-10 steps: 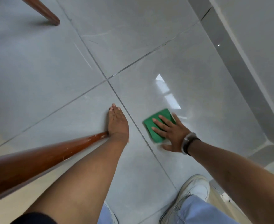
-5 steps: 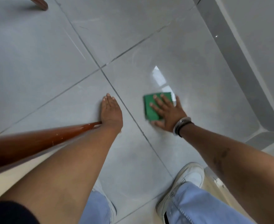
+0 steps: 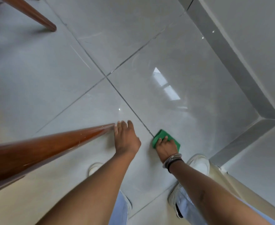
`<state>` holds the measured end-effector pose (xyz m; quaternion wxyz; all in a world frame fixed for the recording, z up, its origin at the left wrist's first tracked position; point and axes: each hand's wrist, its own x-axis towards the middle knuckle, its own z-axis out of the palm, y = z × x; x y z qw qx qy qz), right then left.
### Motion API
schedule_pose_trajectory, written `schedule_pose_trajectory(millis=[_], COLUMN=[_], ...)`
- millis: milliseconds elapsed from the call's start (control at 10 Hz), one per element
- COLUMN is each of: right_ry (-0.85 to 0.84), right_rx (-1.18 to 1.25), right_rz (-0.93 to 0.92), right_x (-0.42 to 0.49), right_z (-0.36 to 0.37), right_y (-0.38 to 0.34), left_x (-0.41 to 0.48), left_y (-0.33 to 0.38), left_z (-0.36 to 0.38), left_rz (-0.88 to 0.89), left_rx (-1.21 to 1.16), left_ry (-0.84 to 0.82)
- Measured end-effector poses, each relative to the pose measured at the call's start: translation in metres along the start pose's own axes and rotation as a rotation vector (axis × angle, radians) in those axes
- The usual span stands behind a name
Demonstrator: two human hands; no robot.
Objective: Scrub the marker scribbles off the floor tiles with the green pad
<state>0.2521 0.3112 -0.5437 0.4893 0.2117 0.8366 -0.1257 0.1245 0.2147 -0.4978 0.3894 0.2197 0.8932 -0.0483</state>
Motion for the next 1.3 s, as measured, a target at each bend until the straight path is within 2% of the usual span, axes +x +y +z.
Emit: schedule_pose_trajectory(millis=[100, 200, 300, 400, 500, 600, 700, 800, 900, 1000, 1100, 1200, 1300], right_ry=[0.02, -0.13, -0.232, -0.416, -0.466, -0.331, -0.127, 0.038, 0.03, 0.073, 0.136, 0.161, 0.2], right_rx=[0.384, 1.261, 1.613, 1.921, 1.927, 1.767, 1.602, 1.429, 1.355, 1.195, 1.075, 0.873, 0.666], right_rz=[0.024, 0.208, 0.201, 0.029, -0.15, -0.238, -0.17, -0.064, -0.029, 0.003, 0.014, 0.016, -0.022], right_x=[-0.025, -0.081, -0.138, -0.241, -0.309, -0.39, -0.42, -0.441, -0.438, -0.409, -0.392, -0.378, -0.38], right_z=[-0.019, -0.088, -0.144, -0.235, -0.293, -0.361, -0.387, -0.39, -0.372, -0.334, -0.316, -0.302, -0.297], right_y=[0.0, 0.003, 0.014, 0.027, 0.023, -0.008, -0.046, -0.122, -0.178, -0.25, -0.278, -0.295, -0.292], left_x=[-0.036, -0.084, -0.121, -0.198, -0.245, -0.309, -0.34, -0.365, -0.368, -0.353, -0.34, -0.324, -0.323], left_y=[-0.004, -0.01, -0.009, 0.0, 0.002, -0.007, -0.028, -0.081, -0.127, -0.186, -0.209, -0.219, -0.22], left_z=[-0.023, -0.083, -0.134, -0.233, -0.294, -0.376, -0.406, -0.404, -0.381, -0.343, -0.323, -0.301, -0.29], left_rz=[-0.019, -0.08, -0.204, -0.217, -0.151, -0.074, -0.088, -0.226, -0.359, -0.471, -0.487, -0.502, -0.534], left_rx=[-0.117, -0.445, -0.786, -1.21, -1.367, -1.474, -1.494, -1.414, -1.375, -1.421, -1.418, -1.368, -1.295], left_ry=[-0.066, -0.276, -0.414, -0.458, -0.338, -0.178, -0.056, 0.172, 0.268, 0.298, 0.301, 0.213, 0.208])
